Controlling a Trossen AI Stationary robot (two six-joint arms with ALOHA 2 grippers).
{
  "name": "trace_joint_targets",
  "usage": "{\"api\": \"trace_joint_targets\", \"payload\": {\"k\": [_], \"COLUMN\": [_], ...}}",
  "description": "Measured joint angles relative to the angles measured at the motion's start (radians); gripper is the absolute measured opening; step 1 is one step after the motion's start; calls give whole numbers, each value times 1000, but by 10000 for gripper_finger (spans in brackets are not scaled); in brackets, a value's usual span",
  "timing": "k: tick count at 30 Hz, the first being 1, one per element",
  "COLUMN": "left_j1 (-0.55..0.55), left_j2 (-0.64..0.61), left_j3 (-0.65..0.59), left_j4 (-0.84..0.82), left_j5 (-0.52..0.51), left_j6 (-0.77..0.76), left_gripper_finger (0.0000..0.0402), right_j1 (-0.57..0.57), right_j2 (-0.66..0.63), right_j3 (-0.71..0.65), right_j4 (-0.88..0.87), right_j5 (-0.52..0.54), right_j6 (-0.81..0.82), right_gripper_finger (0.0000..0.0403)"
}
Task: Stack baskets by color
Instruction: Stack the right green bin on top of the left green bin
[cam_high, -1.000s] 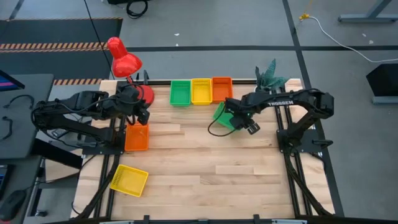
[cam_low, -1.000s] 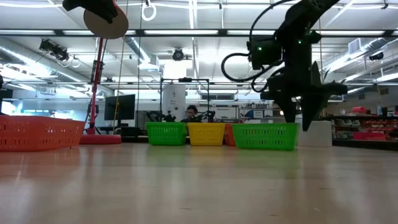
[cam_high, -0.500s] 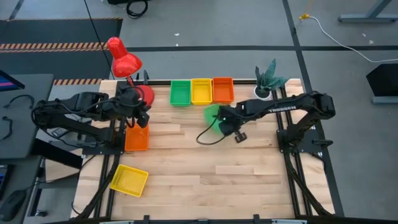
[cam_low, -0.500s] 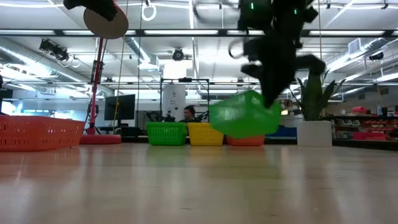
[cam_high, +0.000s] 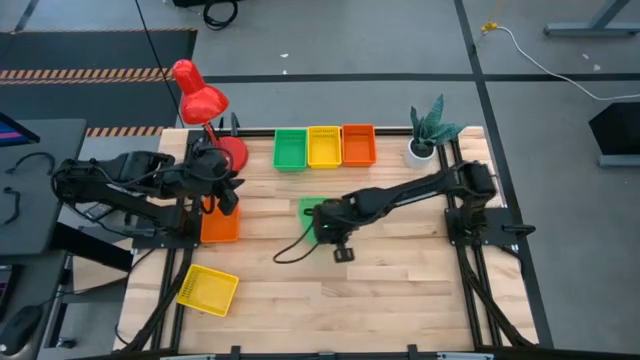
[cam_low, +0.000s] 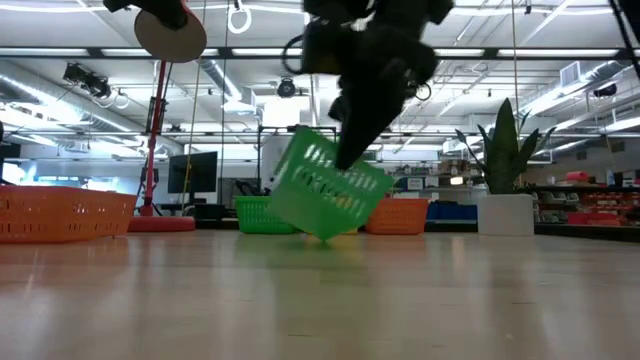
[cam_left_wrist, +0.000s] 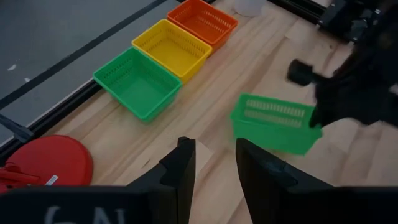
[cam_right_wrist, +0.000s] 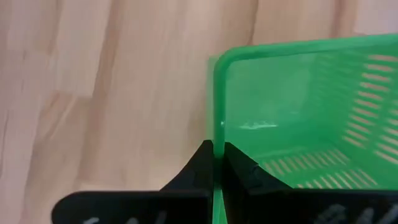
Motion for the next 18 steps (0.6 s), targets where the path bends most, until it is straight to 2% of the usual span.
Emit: {"api": "trace_joint_targets", "payload": {"k": [8, 12, 18], "left_j1": [-37, -36, -46], "left_j2": [0, 14, 84], "left_j3": [0, -1, -1], "left_j4": [0, 0, 1], "left_j5": [1, 1, 66], "left_j6": [-7, -36, -44], "left_gripper_finger": [121, 121, 121], "right_j1": [-28, -37, -37], "right_j2": [179, 229, 256], "right_j3": [187, 220, 217], "right_j4": [-41, -4, 46], "right_j5": [-66, -92, -110], "right_j6": [21, 16, 15], "right_gripper_finger": [14, 42, 89]}}
